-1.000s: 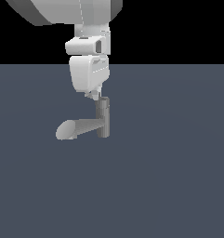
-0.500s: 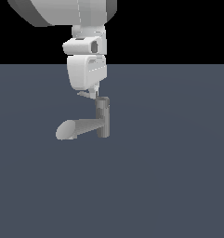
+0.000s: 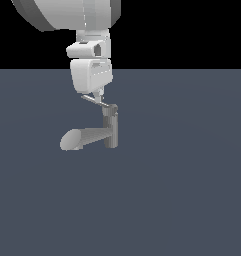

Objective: Turn on the faucet by rotating a designated handle.

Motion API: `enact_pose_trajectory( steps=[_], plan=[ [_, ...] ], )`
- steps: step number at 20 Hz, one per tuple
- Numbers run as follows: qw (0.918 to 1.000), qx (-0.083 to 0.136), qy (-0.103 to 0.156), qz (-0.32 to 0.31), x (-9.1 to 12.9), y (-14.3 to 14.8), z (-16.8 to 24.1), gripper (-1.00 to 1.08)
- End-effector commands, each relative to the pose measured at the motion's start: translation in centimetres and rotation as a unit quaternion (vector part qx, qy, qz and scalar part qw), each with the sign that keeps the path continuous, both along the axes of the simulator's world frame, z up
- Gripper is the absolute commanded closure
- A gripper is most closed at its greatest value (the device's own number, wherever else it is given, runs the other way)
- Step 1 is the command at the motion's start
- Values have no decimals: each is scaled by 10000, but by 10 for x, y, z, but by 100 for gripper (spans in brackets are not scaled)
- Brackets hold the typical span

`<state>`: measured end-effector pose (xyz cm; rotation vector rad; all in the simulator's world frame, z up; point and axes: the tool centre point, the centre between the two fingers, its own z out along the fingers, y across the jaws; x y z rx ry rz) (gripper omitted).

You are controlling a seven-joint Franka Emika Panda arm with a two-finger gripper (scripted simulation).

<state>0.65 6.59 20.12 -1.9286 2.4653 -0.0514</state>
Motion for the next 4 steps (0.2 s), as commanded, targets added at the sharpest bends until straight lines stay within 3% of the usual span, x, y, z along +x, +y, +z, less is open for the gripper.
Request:
enact_pose_trajectory(
  steps=[1, 4],
  plan=[
    [9992, 85, 131, 371, -4, 50, -18, 108],
    [9991, 89, 146, 393, -1, 57, -19, 108]
  ],
)
